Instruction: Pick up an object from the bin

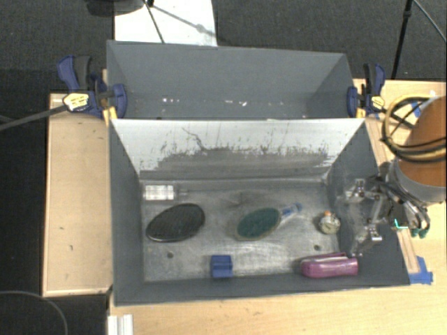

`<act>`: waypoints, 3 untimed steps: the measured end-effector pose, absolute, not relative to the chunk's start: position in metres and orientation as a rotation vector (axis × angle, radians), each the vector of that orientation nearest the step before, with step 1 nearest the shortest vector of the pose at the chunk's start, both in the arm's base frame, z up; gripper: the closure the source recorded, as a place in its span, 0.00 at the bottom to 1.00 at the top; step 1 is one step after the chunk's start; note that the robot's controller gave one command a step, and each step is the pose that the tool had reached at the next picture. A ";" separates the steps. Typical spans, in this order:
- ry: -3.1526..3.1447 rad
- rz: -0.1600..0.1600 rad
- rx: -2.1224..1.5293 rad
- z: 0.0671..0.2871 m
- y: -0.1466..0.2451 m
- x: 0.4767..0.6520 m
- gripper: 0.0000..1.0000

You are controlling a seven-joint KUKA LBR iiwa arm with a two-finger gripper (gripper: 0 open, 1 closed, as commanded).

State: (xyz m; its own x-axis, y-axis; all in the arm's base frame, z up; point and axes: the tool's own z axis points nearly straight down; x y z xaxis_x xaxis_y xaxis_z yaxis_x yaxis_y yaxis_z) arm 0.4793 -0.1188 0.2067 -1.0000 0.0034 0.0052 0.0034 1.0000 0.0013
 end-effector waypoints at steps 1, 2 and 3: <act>-3.139 -0.005 -0.188 0.144 -0.071 0.558 0.00; -3.069 -0.003 -0.676 0.086 -0.027 0.586 0.00; -3.101 0.000 -0.523 0.077 0.021 0.577 0.00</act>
Offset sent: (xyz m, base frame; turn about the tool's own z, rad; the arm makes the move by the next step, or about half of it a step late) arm 0.0766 0.0444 -0.0607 0.1208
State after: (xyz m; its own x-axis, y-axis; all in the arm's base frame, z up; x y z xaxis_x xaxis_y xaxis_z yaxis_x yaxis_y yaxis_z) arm 0.5774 0.0214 0.0770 -0.9448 0.3277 -0.0035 0.3277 0.9448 0.0007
